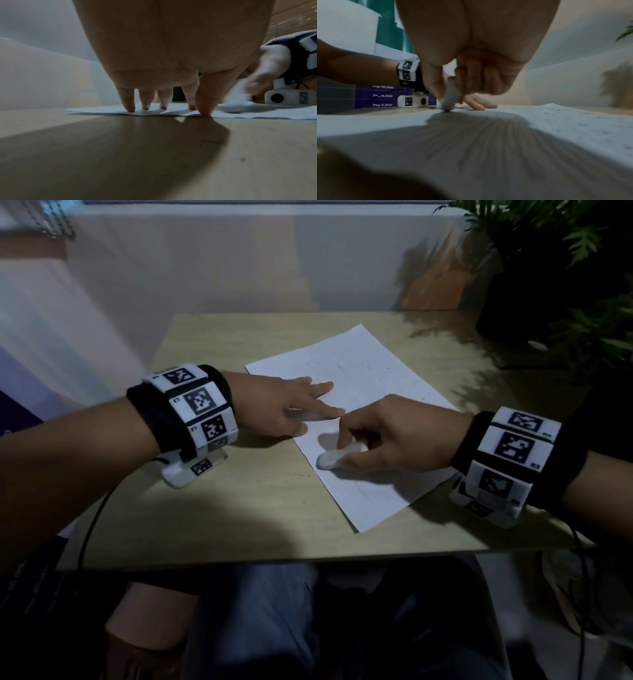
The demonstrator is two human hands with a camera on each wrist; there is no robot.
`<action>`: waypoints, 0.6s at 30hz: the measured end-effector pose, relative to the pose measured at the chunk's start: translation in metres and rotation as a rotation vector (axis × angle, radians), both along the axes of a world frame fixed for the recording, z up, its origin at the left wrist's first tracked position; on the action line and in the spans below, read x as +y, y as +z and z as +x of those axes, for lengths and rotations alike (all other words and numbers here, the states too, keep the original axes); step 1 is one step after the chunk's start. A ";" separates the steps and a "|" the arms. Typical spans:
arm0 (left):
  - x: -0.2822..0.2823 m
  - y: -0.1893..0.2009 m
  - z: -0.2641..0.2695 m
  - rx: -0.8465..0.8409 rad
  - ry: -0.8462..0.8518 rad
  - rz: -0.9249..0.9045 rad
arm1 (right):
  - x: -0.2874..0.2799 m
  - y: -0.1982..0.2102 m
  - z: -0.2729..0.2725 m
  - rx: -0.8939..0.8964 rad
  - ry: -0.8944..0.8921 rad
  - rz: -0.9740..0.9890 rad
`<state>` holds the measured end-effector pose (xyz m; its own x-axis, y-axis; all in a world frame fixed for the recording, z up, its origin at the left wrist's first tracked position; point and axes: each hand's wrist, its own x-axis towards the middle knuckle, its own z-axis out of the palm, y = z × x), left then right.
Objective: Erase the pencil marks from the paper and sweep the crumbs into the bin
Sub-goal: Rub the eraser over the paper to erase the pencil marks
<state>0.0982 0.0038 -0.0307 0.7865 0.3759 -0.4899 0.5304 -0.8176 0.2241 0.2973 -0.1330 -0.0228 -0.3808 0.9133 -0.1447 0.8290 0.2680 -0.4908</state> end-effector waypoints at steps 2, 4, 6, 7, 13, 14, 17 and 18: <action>-0.001 0.000 0.001 0.005 0.002 0.007 | 0.004 0.000 0.003 -0.015 -0.072 0.046; -0.001 -0.001 0.002 0.002 -0.003 0.015 | 0.009 -0.002 0.005 -0.103 -0.145 0.193; 0.000 -0.001 0.002 -0.001 -0.007 0.012 | 0.006 -0.004 0.000 -0.127 -0.101 0.232; 0.000 -0.001 0.001 -0.001 -0.008 0.007 | 0.002 -0.004 -0.004 -0.101 -0.034 0.188; -0.001 0.001 0.001 0.007 -0.007 0.010 | 0.008 -0.002 -0.002 -0.086 -0.099 0.189; -0.001 0.001 0.001 0.006 -0.006 0.009 | 0.009 -0.003 -0.001 -0.115 -0.120 0.236; -0.002 0.001 0.001 0.004 -0.008 0.003 | 0.002 -0.004 -0.007 -0.078 0.001 0.157; -0.002 0.001 0.001 0.008 -0.006 0.001 | 0.000 -0.003 -0.008 -0.046 0.030 0.091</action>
<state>0.0992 0.0019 -0.0293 0.7847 0.3716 -0.4961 0.5271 -0.8211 0.2188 0.2893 -0.1332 -0.0253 -0.4030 0.9117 -0.0797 0.8412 0.3348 -0.4246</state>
